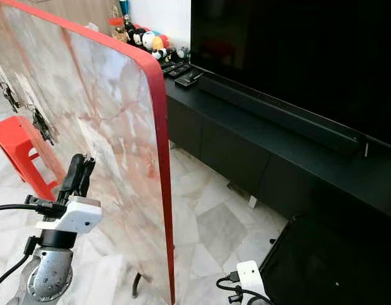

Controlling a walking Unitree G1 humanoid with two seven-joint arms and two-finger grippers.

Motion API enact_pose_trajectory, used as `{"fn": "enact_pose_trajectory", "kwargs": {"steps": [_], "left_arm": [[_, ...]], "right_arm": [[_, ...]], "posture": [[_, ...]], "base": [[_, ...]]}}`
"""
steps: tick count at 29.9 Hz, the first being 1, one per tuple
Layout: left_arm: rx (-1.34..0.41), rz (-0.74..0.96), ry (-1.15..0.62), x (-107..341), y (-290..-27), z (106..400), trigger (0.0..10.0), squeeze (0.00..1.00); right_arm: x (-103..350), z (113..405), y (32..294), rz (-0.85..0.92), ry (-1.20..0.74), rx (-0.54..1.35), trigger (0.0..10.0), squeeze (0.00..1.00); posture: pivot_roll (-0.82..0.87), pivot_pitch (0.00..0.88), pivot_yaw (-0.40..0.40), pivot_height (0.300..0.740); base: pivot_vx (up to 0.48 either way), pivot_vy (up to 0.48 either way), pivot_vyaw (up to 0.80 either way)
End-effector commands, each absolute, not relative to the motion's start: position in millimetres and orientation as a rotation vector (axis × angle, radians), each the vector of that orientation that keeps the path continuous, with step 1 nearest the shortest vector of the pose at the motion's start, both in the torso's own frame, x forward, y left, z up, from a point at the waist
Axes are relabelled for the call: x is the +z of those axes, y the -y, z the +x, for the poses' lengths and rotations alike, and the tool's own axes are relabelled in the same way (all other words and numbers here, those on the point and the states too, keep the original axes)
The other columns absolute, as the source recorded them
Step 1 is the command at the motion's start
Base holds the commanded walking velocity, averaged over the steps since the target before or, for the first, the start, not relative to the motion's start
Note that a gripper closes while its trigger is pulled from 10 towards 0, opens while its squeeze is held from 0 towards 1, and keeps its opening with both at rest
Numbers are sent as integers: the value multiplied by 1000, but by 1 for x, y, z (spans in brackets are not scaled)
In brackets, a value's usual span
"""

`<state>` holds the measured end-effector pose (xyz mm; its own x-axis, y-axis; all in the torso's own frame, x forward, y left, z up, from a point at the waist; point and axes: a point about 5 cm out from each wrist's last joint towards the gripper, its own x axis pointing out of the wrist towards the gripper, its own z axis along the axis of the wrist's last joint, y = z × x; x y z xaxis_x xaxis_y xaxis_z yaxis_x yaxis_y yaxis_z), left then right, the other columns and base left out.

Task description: Hang keys on a hook

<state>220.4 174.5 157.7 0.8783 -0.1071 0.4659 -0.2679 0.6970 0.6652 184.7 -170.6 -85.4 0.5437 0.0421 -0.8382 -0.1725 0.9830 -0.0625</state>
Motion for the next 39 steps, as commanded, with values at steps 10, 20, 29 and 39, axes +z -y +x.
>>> {"fn": "enact_pose_trajectory", "kwargs": {"steps": [10, 20, 29, 39], "left_arm": [[-47, 725, 254, 115, -172, 219, 10000, 0], [-71, 723, 234, 111, -171, 219, 10000, 0], [-65, 729, 236, 111, -172, 219, 10000, 1000], [-67, 709, 245, 112, -172, 219, 10000, 1000]], "right_arm": [[-84, 187, 172, -141, -978, 121, 10000, 0], [-84, 187, 172, -143, -978, 122, 10000, 0], [-84, 187, 172, -142, -979, 121, 10000, 0], [-84, 187, 172, -141, -978, 120, 10000, 0]], "posture": [[54, 29, -39, 740], [53, 25, -39, 740], [53, 25, -39, 740], [55, 27, -38, 740]], "base": [[0, 0, 0], [0, 0, 0], [0, 0, 0], [0, 0, 0]]}}
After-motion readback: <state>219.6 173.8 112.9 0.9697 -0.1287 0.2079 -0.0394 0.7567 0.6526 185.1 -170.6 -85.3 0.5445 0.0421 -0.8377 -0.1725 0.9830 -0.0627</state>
